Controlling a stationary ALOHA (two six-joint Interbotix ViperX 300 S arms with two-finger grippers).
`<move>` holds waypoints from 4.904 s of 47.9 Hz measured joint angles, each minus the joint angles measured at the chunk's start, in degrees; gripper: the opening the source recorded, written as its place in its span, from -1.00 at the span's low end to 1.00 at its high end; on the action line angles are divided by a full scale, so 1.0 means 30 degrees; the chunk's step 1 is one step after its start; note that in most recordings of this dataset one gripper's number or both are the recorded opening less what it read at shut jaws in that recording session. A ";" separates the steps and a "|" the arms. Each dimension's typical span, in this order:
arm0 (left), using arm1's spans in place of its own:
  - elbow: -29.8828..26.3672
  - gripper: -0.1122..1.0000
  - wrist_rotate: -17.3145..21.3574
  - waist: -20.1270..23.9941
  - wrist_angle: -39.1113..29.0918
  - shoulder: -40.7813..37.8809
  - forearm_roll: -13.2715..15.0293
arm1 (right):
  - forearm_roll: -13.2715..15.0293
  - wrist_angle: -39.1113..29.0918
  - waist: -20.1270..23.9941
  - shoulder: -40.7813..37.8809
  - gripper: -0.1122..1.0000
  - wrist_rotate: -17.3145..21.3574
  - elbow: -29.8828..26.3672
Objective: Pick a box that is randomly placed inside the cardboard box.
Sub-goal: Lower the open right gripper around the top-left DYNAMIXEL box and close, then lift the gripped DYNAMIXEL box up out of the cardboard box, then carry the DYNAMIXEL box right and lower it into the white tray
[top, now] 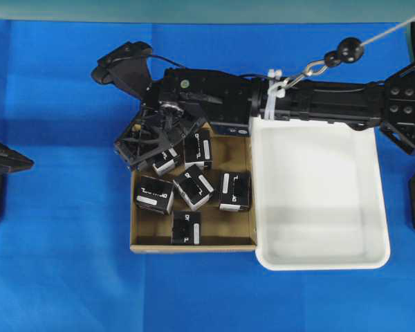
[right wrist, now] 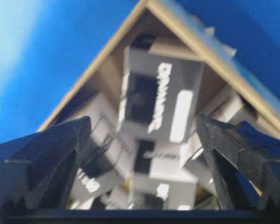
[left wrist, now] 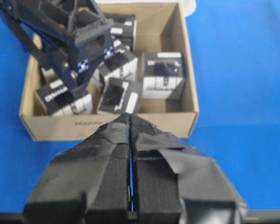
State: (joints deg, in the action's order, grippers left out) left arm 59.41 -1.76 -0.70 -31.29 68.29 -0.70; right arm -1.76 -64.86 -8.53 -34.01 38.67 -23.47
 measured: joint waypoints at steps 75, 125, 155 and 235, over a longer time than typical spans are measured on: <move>0.0146 -0.88 0.0000 -0.0029 -0.0469 -0.0029 0.0000 | 0.0352 0.1494 0.0059 -0.1641 0.29 0.4160 -0.0381; 0.0117 -0.88 -0.0029 0.0000 -0.0469 0.0146 0.0000 | 0.1934 -0.7295 -0.0059 0.0645 0.29 0.2080 -0.6211; 0.0117 -0.88 -0.0059 0.0029 -0.0469 0.0176 0.0000 | 0.3398 -0.7441 -0.0088 0.6738 0.29 0.2988 0.0469; 0.0234 -0.88 -0.0615 0.0205 0.1318 -0.0498 0.0000 | 0.2754 0.4219 -0.2549 1.4033 0.29 -1.4561 1.7842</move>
State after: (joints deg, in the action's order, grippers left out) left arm 60.12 -3.60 -0.09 -27.33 66.80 -0.70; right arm 6.50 -52.21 -16.17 8.09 -5.01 30.06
